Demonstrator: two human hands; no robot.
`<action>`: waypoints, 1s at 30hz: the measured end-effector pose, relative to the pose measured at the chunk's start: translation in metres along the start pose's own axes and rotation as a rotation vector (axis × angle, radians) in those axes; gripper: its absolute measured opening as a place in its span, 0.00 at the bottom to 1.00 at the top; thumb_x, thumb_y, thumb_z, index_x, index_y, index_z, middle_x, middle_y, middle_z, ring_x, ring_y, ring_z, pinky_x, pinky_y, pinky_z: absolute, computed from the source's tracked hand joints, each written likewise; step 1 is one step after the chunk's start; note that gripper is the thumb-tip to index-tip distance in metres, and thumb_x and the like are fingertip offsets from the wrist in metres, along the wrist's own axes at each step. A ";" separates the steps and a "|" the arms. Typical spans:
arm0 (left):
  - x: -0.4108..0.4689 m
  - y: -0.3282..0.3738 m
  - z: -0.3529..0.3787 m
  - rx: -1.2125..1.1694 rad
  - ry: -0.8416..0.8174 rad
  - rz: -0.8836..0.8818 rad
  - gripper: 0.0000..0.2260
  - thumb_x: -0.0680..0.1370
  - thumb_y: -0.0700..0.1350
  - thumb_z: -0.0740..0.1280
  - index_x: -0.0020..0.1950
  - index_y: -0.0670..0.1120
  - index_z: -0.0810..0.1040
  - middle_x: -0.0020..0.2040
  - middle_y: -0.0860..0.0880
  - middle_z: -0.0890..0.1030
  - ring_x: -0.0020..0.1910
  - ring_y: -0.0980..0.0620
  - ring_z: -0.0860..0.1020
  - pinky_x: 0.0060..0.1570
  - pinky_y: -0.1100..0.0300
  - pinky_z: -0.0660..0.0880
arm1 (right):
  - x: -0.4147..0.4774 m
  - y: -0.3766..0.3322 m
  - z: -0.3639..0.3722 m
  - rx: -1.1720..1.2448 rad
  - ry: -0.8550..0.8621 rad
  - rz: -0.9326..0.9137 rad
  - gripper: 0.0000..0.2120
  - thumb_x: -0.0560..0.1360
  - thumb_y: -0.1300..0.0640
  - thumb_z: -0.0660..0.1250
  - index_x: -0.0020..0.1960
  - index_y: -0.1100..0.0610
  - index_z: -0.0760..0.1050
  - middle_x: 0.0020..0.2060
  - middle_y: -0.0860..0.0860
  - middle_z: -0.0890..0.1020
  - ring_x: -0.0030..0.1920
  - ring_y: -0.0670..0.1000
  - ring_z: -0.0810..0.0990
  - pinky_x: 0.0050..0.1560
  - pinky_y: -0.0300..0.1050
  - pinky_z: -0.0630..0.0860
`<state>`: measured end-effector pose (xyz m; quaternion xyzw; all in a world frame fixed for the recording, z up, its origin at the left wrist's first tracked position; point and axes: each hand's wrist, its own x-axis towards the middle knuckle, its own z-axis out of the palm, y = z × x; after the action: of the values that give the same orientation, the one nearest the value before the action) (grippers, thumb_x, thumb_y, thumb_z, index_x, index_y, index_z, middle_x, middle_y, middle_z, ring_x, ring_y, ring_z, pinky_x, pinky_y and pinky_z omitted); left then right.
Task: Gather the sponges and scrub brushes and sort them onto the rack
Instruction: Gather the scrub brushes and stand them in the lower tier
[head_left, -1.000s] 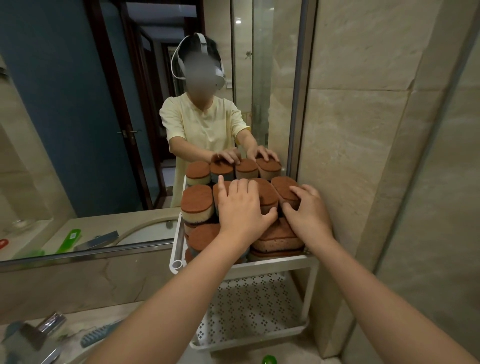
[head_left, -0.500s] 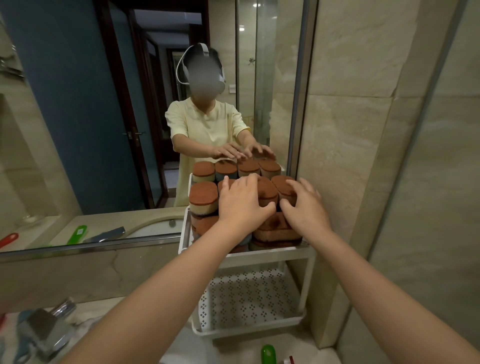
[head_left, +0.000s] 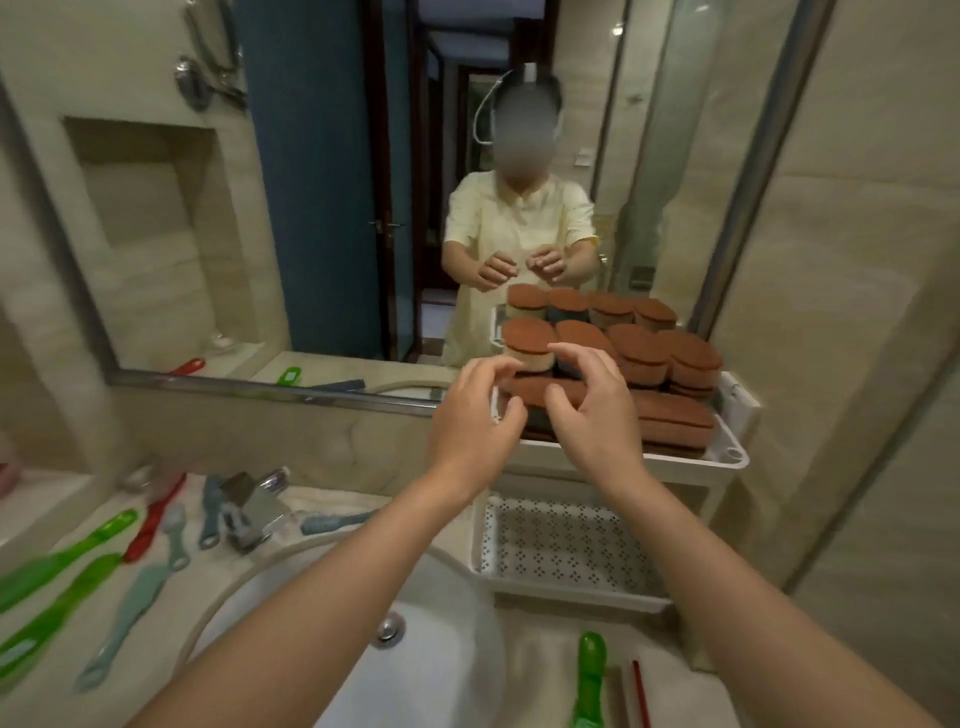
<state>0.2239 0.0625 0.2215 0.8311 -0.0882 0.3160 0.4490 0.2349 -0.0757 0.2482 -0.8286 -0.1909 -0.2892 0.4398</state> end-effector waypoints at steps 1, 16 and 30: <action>-0.005 -0.008 -0.010 0.017 0.019 -0.020 0.13 0.75 0.47 0.64 0.57 0.61 0.72 0.56 0.63 0.73 0.55 0.65 0.73 0.51 0.63 0.73 | -0.002 -0.006 0.011 0.015 -0.011 -0.020 0.18 0.73 0.61 0.64 0.61 0.50 0.75 0.54 0.41 0.75 0.59 0.44 0.74 0.60 0.44 0.73; -0.071 -0.142 -0.174 0.222 0.200 -0.326 0.14 0.74 0.45 0.63 0.56 0.61 0.72 0.55 0.62 0.74 0.53 0.63 0.74 0.51 0.64 0.72 | -0.044 -0.090 0.214 0.328 -0.357 -0.030 0.18 0.70 0.64 0.64 0.56 0.48 0.77 0.51 0.42 0.77 0.49 0.41 0.76 0.45 0.39 0.73; -0.135 -0.289 -0.335 0.374 0.191 -0.617 0.12 0.74 0.46 0.66 0.55 0.58 0.75 0.55 0.61 0.75 0.54 0.61 0.75 0.51 0.56 0.75 | -0.100 -0.159 0.411 0.278 -0.653 0.047 0.15 0.72 0.59 0.65 0.57 0.49 0.78 0.50 0.40 0.76 0.50 0.42 0.76 0.47 0.38 0.72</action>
<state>0.0928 0.4800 0.0735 0.8530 0.2681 0.2528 0.3696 0.1959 0.3488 0.0982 -0.8138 -0.3399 0.0300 0.4705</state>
